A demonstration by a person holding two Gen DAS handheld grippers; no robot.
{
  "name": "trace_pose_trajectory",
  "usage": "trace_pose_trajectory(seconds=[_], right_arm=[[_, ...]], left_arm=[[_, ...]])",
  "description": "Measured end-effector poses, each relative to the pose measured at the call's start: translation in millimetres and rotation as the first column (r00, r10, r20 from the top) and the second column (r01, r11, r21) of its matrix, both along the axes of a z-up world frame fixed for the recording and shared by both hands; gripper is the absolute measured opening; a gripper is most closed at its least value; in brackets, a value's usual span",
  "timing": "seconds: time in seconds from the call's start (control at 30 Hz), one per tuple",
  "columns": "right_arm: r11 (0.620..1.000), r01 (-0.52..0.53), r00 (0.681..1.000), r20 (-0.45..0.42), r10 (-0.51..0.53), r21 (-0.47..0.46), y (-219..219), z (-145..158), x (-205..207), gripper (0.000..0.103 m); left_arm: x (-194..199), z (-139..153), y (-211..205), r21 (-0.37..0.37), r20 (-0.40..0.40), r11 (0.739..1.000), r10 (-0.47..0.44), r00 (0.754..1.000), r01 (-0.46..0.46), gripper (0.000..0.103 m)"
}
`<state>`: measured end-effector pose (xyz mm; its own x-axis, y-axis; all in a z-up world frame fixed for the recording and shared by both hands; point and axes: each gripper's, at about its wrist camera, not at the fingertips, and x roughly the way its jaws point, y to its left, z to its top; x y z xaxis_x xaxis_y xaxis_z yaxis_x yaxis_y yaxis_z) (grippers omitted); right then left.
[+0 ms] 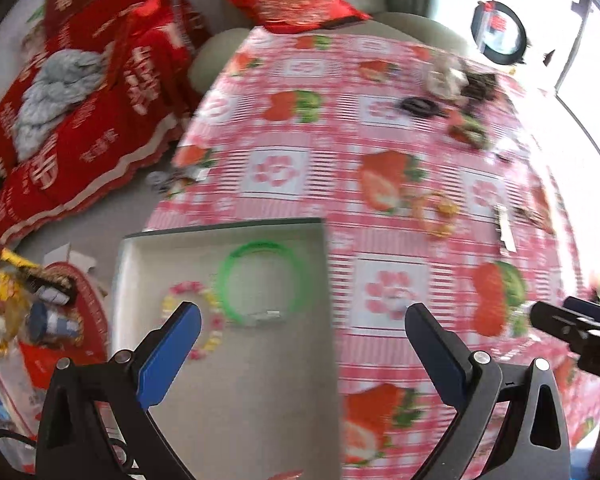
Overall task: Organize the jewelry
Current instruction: 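Move the right tool to the black claw clip while the left tool approaches the silver barrette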
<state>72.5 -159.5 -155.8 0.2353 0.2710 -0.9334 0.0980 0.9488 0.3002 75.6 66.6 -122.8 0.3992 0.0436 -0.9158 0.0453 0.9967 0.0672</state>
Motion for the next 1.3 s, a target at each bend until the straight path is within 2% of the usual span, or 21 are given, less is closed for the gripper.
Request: trace_pose_trajectory(seconds=[0.2, 0.47, 0.9, 1.23, 1.27, 1.3], right_arm=[[0.998, 0.060, 0.998, -0.023, -0.061, -0.022, -38, -5, -16, 0.081], [0.988, 0.149, 0.987, -0.048, -0.151, -0.039, -91, -12, -35, 0.081], [0.971, 0.212, 0.976, -0.021, -0.216, -0.106, -154, -14, -38, 0.081], [0.955, 0.257, 0.963, -0.038, -0.265, -0.149, -196, -29, -38, 0.081], [0.954, 0.258, 0.963, -0.041, -0.267, -0.151, -198, -32, -38, 0.081], [0.954, 0.258, 0.962, -0.045, -0.268, -0.153, -201, -34, -37, 0.081]], left_arm=[[1, 1, -53, -0.042, -0.022, 0.995, -0.090, 0.996, 0.089, 0.103], [8, -11, -104, -0.027, -0.057, 0.985, -0.172, 0.983, 0.171, 0.103], [32, -36, -156, -0.037, -0.106, 0.974, -0.225, 0.969, 0.222, 0.103], [58, -56, -182, -0.038, -0.110, 0.972, -0.237, 0.965, 0.234, 0.103], [61, -59, -185, -0.032, -0.113, 0.971, -0.238, 0.965, 0.236, 0.096], [63, -63, -189, -0.027, -0.121, 0.971, -0.240, 0.963, 0.238, 0.095]])
